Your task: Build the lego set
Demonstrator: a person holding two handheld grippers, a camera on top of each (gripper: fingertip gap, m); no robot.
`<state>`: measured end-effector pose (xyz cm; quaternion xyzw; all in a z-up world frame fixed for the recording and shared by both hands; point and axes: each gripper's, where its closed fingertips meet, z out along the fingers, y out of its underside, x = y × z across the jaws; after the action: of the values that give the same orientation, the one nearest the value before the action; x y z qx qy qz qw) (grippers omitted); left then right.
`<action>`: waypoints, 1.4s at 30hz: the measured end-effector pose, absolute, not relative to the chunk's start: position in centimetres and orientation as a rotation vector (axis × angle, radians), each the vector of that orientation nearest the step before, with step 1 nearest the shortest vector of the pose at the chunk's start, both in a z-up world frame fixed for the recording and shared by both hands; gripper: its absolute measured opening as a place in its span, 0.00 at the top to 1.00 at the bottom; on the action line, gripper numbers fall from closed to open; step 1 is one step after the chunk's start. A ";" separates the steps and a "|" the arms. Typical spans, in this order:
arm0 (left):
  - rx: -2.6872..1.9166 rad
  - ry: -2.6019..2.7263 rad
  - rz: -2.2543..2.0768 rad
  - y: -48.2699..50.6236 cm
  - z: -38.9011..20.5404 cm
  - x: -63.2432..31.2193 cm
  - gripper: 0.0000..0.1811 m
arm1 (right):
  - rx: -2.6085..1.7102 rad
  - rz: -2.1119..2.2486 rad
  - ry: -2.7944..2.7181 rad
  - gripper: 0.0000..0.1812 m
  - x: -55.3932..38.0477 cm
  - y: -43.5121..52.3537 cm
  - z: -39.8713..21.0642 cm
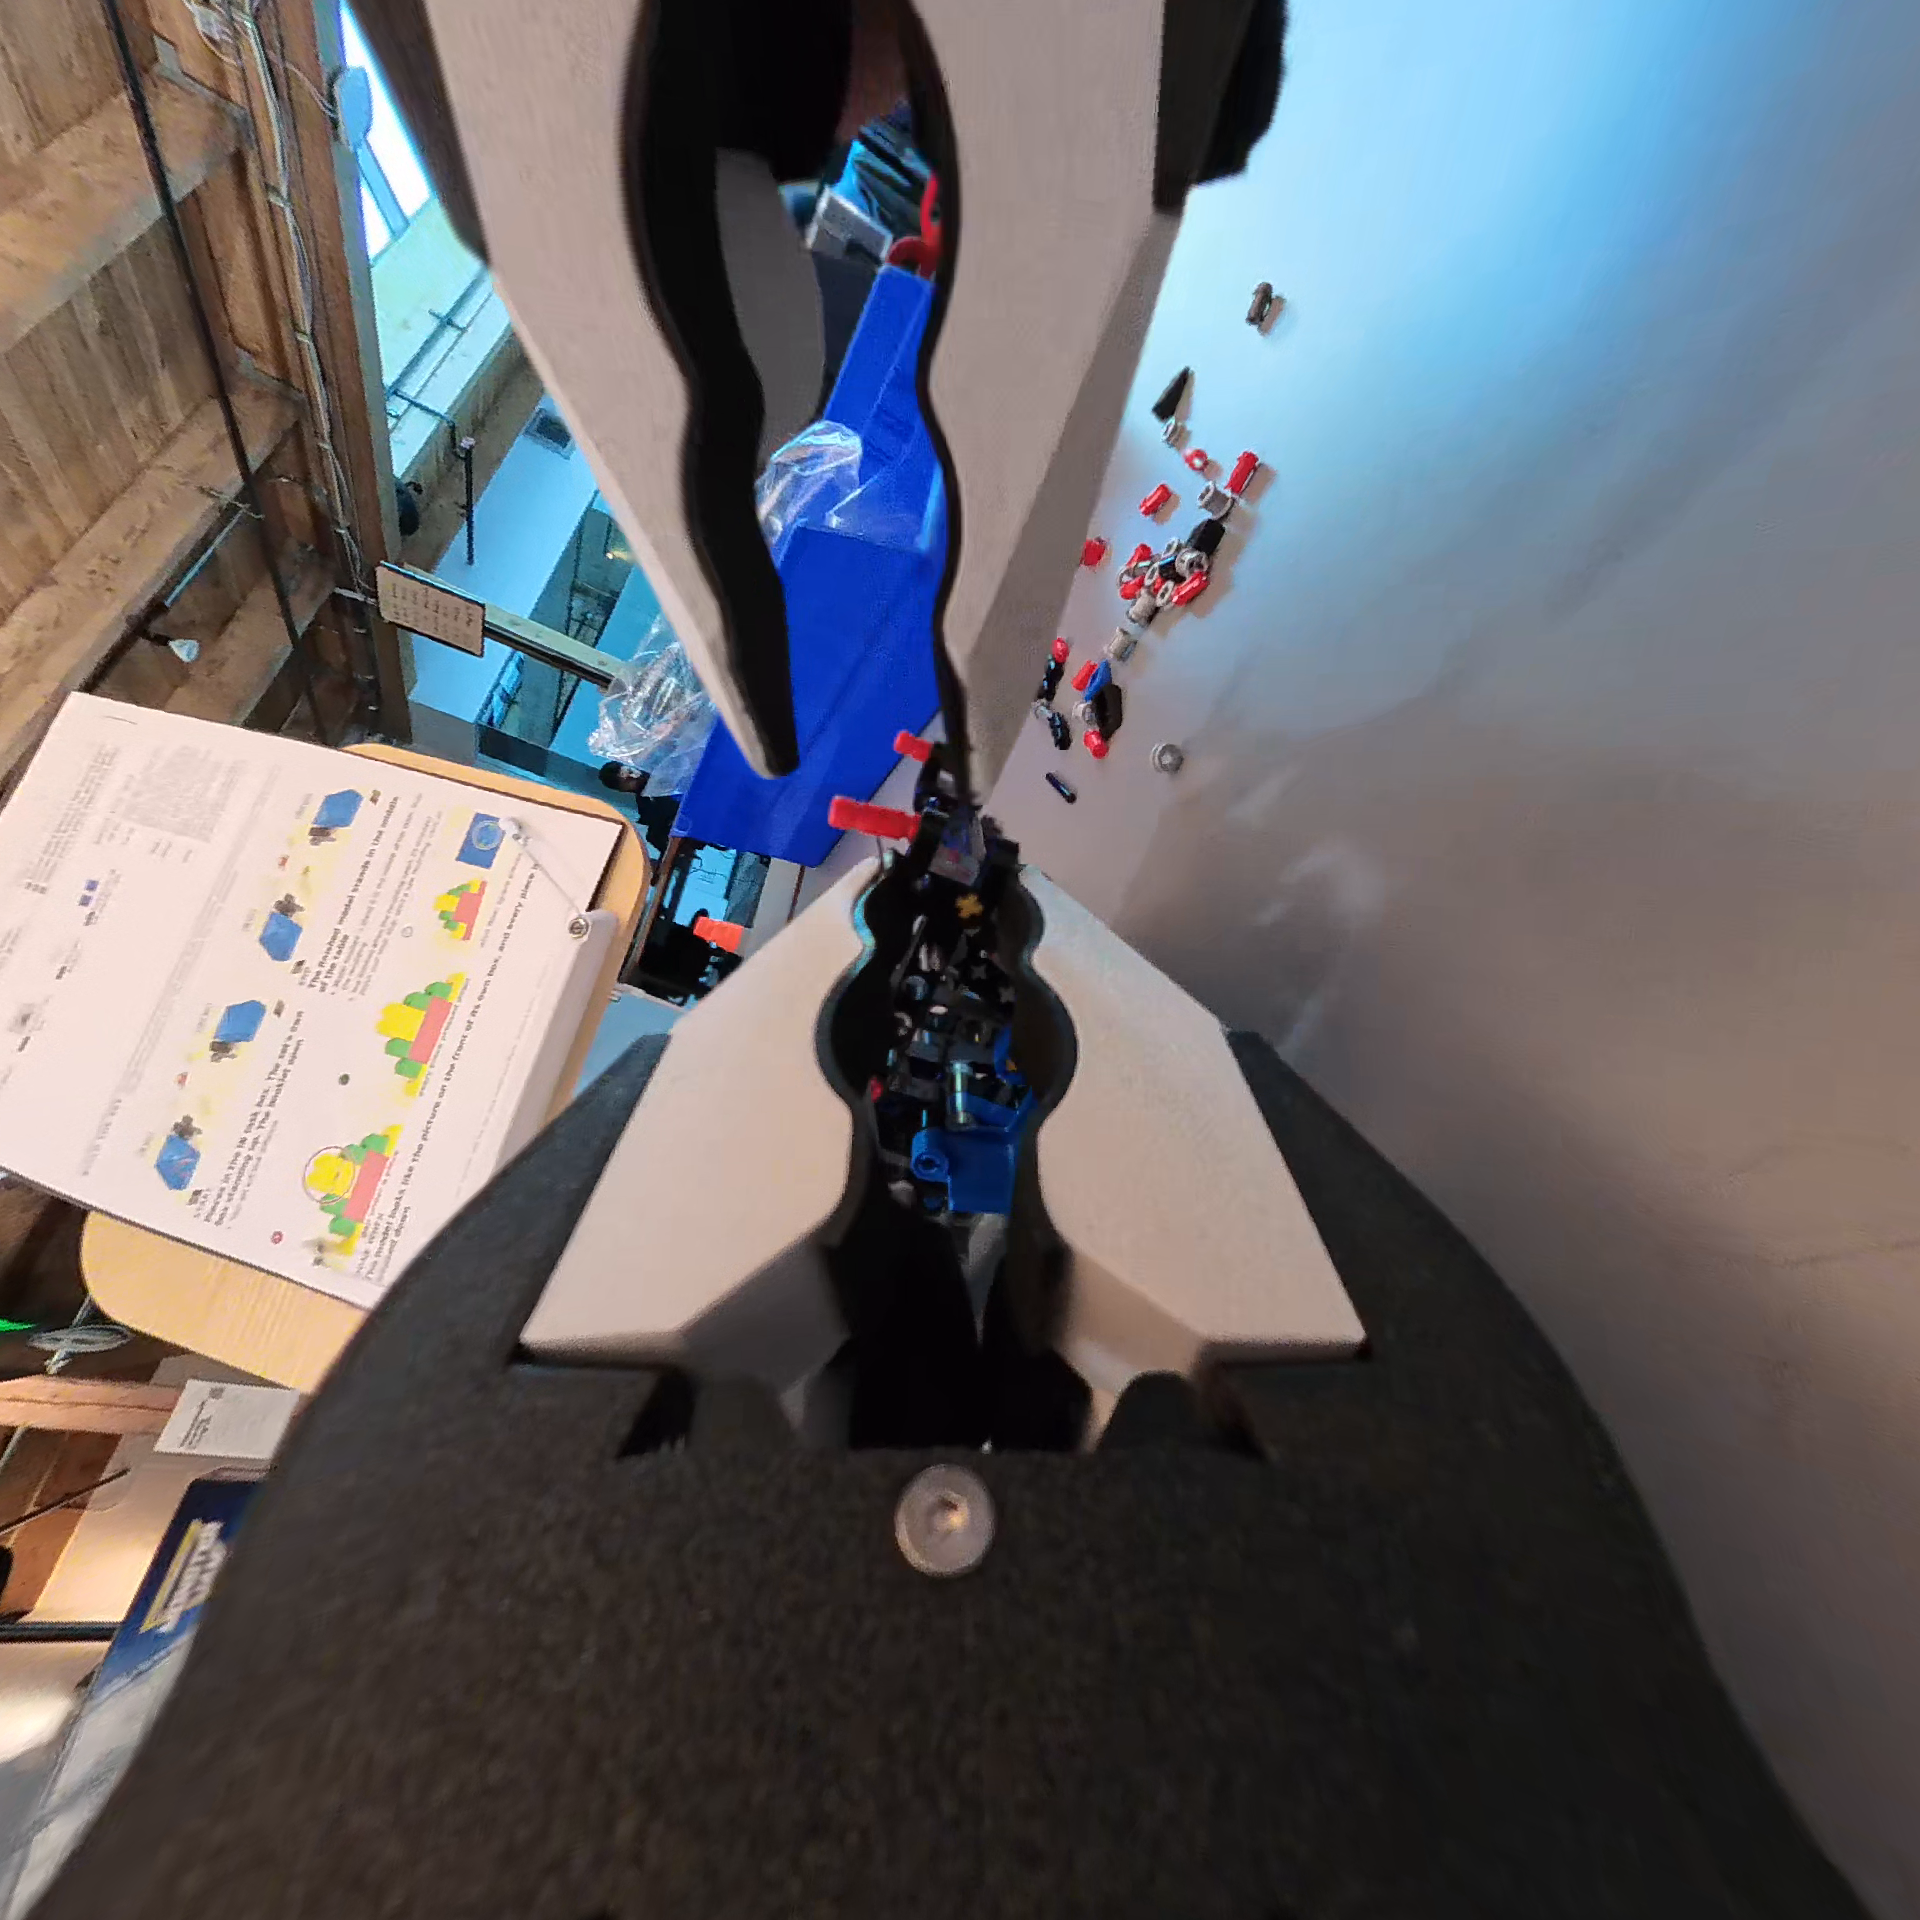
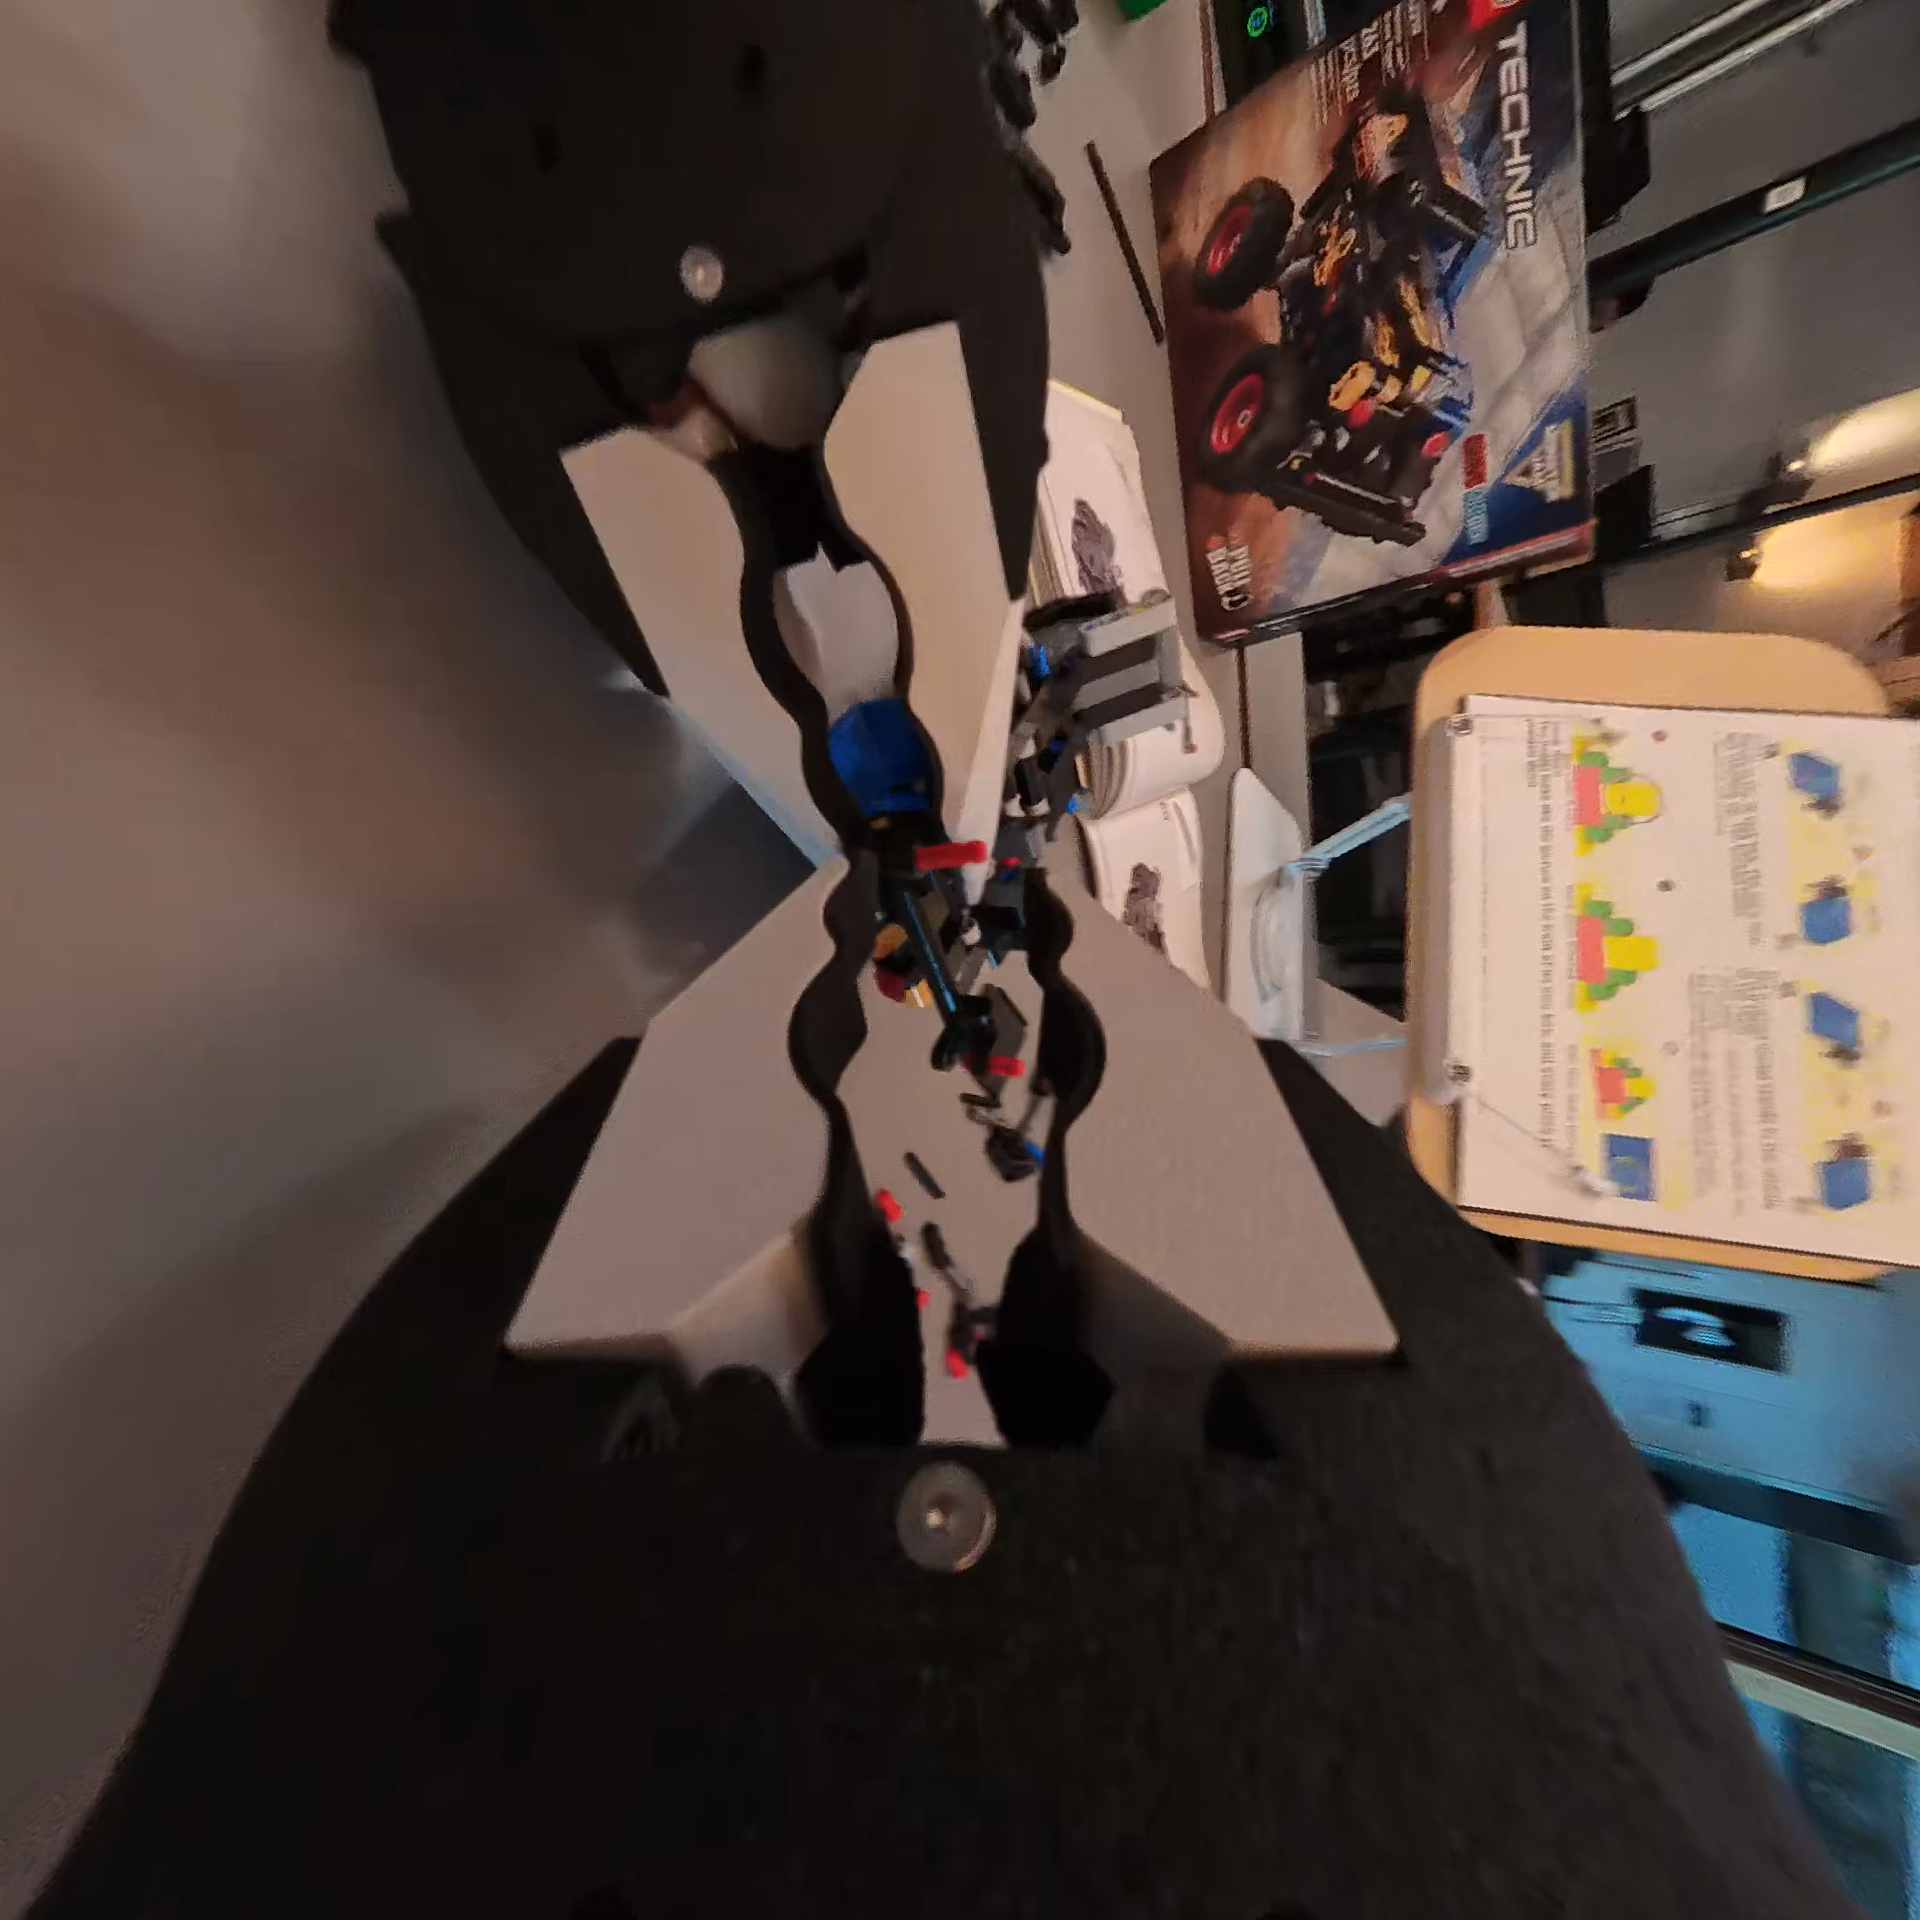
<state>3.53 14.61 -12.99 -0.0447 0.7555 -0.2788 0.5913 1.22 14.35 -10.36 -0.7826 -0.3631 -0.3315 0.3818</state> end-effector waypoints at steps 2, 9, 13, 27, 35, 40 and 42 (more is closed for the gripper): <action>-0.098 1.759 -0.646 14.5 -13.1 3.5 0.92 | -1.983 -0.914 -0.983 0.86 1.5 14.6 -10.5; -0.095 1.765 -0.635 14.6 -13.2 3.6 0.92 | -1.950 -1.014 -1.077 0.89 1.5 15.1 -11.2; -0.091 1.769 -0.625 14.5 -13.4 3.6 0.92 | -1.928 -1.064 -1.090 0.90 1.7 15.2 -11.5; -0.090 1.755 -0.587 14.7 -13.2 3.6 0.93 | -1.939 -1.030 -1.015 0.92 1.9 15.2 -11.7; -0.098 1.780 -0.600 14.8 -13.7 3.8 0.92 | -1.980 -0.880 -0.809 0.90 2.0 15.0 -11.9; -0.116 1.831 -0.573 15.3 -14.7 3.2 0.92 | -2.058 -0.530 -0.438 0.85 3.1 12.8 -12.2; -0.101 1.829 -0.543 15.7 -14.9 3.0 0.92 | -2.064 -0.383 -0.231 0.88 4.3 11.9 -12.6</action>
<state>3.03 15.65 -14.93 -0.0431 0.7815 -0.2319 0.5775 4.35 11.89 -12.59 -0.8508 -0.0954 -0.1577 0.4922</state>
